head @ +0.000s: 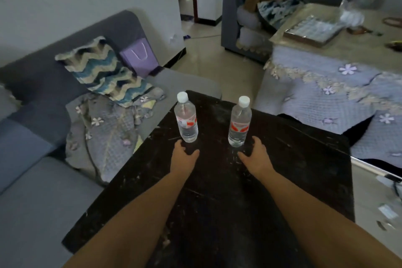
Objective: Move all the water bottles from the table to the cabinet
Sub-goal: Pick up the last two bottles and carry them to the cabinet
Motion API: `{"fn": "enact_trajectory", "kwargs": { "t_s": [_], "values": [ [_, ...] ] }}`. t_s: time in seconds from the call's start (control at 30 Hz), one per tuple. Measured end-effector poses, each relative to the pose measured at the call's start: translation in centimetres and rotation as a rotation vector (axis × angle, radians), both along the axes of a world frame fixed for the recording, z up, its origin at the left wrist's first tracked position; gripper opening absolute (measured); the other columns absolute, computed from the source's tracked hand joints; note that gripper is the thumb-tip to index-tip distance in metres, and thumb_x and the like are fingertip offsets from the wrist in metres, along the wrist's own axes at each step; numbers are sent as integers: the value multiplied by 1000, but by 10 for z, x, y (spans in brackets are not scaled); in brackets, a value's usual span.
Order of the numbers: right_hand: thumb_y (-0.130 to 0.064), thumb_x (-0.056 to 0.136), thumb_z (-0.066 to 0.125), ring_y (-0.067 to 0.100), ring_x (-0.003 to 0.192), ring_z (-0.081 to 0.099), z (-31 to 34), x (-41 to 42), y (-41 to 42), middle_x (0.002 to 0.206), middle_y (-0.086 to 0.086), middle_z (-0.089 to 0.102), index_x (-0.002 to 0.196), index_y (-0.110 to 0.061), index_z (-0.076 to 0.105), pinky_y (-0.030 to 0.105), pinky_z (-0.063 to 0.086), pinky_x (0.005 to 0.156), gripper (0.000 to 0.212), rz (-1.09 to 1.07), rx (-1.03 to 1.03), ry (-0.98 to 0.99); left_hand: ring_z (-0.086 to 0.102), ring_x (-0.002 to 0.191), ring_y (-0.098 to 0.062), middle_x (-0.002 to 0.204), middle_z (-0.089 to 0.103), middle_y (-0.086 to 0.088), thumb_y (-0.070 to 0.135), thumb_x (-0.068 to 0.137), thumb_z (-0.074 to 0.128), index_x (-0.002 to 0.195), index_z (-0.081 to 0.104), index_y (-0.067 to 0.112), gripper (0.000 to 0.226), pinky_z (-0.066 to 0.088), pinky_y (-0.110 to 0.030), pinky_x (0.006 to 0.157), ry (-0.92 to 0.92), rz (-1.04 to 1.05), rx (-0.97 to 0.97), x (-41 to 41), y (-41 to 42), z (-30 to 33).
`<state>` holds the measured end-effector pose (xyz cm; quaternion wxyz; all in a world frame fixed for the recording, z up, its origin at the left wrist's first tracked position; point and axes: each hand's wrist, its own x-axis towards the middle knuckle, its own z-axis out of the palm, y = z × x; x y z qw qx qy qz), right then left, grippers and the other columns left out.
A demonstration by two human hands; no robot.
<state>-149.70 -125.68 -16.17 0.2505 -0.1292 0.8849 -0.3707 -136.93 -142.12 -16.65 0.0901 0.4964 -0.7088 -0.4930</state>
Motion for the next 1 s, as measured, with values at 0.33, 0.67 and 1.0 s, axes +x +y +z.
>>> {"fn": "enact_trajectory", "kwargs": {
  "t_s": [0.33, 0.67, 1.0],
  "values": [
    [-14, 73, 81, 24, 138, 39, -42, -35, -90, 150, 6, 37, 150, -19, 20, 49, 34, 115, 98, -490, -432, 72, 37, 140, -26, 153, 35, -9, 16, 71, 83, 151, 19, 14, 103, 33, -48, 116, 223, -100, 27, -56, -104, -42],
    [-20, 79, 77, 20, 121, 55, -35, -37, -69, 133, 6, 55, 136, -16, 39, 33, 43, 102, 69, -473, -345, 92, 52, 126, -28, 137, 52, -9, 26, 79, 77, 141, 34, 15, 76, 42, -41, 107, 78, -192, -1, -79, -100, -35],
    [-26, 79, 77, 23, 118, 57, 1, 17, 65, 129, 5, 58, 134, -17, 40, 38, 46, 103, 67, -535, -247, 120, 64, 108, -16, 115, 66, 3, 35, 72, 79, 127, 52, 22, 63, 52, -34, 94, 42, -635, 132, -71, 20, 7]
  ]
}}
